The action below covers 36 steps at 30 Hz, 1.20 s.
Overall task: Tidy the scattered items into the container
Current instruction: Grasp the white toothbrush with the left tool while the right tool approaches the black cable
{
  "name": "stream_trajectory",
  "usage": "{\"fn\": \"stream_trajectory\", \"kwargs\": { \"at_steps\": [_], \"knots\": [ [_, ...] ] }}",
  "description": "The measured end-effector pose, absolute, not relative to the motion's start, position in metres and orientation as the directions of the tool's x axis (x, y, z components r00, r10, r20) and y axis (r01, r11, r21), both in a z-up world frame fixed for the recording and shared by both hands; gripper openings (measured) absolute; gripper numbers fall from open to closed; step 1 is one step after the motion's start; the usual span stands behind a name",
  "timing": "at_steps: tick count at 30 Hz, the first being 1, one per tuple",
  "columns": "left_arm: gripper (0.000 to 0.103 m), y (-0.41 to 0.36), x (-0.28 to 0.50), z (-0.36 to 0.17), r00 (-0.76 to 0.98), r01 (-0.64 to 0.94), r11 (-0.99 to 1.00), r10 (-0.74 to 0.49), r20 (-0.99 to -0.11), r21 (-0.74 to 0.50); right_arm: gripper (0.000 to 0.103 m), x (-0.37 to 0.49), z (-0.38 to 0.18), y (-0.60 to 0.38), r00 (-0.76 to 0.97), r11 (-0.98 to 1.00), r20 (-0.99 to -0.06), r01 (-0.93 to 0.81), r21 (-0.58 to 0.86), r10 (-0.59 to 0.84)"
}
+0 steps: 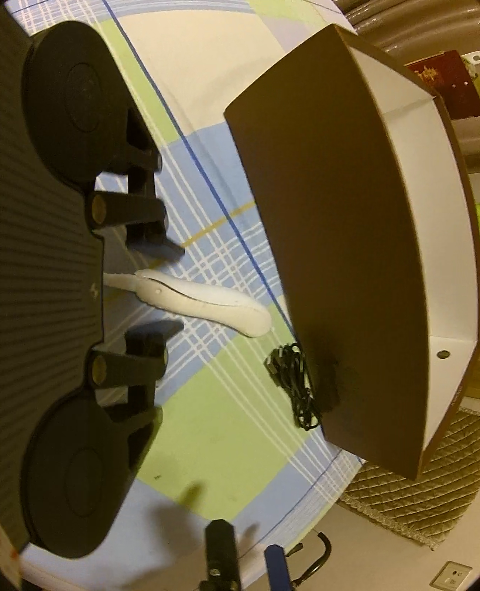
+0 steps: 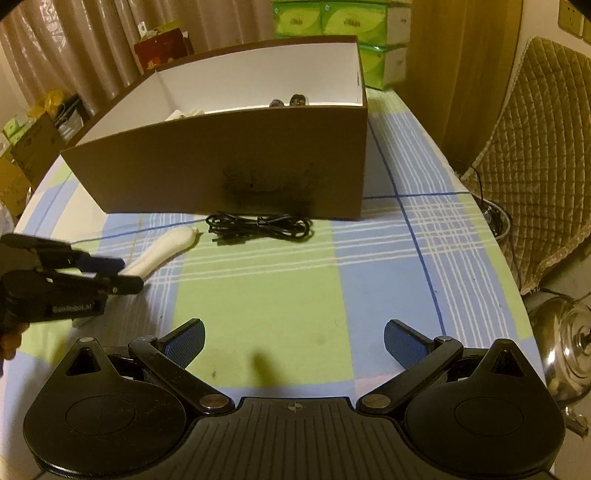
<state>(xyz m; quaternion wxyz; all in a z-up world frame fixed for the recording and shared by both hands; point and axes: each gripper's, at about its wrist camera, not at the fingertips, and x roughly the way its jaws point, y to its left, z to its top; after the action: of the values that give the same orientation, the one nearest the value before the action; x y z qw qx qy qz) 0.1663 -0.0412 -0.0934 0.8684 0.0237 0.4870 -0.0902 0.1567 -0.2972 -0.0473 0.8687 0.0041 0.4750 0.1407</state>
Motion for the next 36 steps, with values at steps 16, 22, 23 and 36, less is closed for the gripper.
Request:
{"fn": "stream_trajectory", "kwargs": {
  "at_steps": [16,22,23,36],
  "knots": [
    [0.021,0.011,0.13,-0.092,0.497,-0.117,0.992,0.024,-0.868,-0.04,0.101,0.207,-0.085,-0.271,0.553,0.946,-0.774,-0.261,0.19,0.308],
    [0.022,0.01,0.132,-0.092,0.498,-0.113,0.993,0.027,-0.867,-0.033,0.101,0.224,-0.098,-0.269,0.563,0.941,-0.762,-0.279,0.192,0.322],
    [0.022,0.011,0.132,-0.092,0.498,-0.113,0.993,0.025,-0.867,-0.036,0.101,0.226,-0.098,-0.269,0.564,0.939,-0.757,-0.282,0.198,0.33],
    [0.025,0.013,0.134,-0.093,0.499,-0.109,0.993,0.02,-0.866,-0.04,0.101,0.243,-0.105,-0.232,0.591,0.965,-0.776,-0.249,0.084,0.22]
  ]
}}
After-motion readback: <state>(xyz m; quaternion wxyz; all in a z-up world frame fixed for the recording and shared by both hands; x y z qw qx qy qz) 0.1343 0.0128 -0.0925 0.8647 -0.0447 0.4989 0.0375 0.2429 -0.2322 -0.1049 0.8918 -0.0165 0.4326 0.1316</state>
